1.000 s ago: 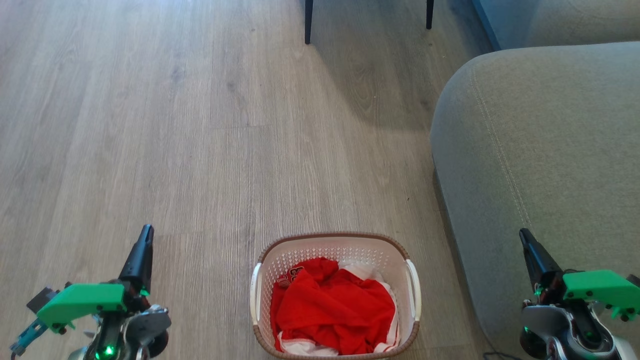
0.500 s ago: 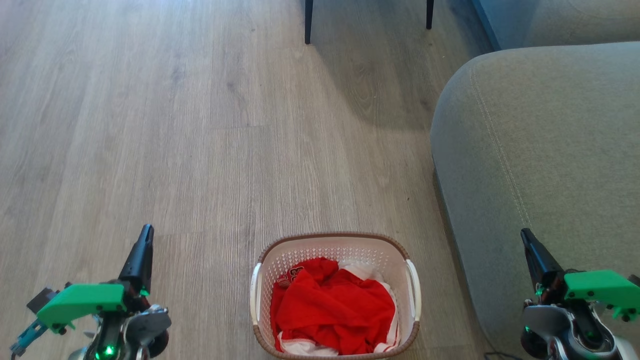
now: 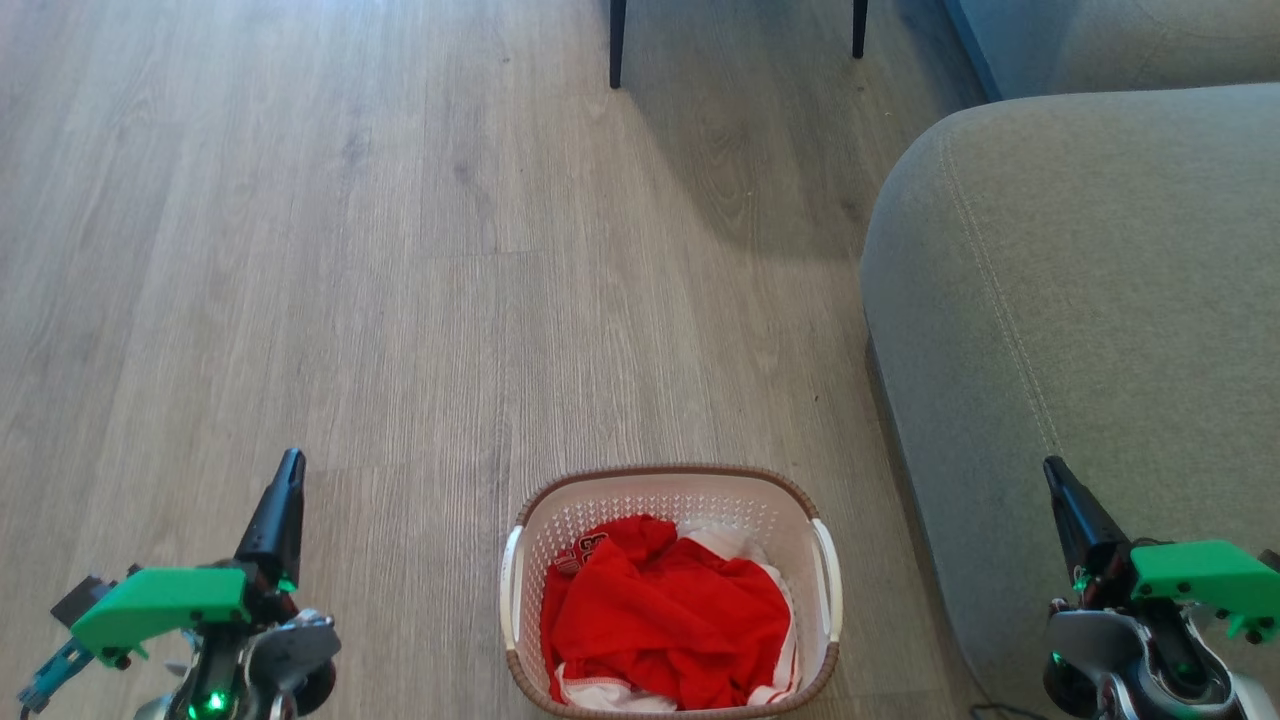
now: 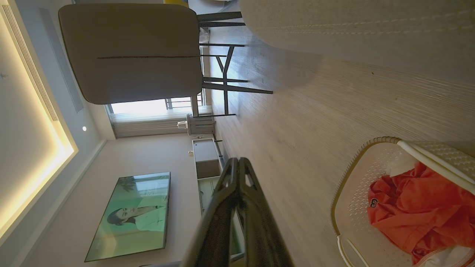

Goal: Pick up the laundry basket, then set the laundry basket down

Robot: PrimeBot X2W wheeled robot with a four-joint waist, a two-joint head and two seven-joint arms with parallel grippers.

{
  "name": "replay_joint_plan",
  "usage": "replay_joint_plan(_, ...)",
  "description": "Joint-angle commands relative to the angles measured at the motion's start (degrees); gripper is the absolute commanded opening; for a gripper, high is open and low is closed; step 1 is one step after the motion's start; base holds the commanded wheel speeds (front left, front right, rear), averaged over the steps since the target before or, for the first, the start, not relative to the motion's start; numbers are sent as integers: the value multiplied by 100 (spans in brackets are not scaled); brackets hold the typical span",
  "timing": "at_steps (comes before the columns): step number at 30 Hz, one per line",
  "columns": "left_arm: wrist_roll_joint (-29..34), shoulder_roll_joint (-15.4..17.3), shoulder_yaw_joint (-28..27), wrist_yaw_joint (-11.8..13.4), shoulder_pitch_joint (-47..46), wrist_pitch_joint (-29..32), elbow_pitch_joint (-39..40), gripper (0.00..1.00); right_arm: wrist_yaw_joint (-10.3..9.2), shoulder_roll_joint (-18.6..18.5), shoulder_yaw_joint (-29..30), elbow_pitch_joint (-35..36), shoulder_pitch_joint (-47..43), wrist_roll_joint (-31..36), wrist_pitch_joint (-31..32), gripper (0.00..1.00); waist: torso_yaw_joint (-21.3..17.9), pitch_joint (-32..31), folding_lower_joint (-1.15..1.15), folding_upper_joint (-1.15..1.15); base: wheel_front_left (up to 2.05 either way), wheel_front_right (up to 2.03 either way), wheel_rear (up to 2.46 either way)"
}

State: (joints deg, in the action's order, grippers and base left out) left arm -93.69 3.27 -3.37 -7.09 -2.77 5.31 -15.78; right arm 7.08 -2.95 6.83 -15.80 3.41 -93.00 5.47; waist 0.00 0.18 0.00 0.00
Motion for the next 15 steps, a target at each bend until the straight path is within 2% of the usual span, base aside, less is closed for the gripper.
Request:
replay_joint_plan(1,61,41,-206,-40,-332,29,178,0,41,-51,-109,182,269,18,39,0,0,0,0,0,0,0,0)
replay_joint_plan(15,82,24,-230,-40,-334,49,177,0,41,-38,-90,181,271,34,54,0,0,0,0,0,0,0,0)
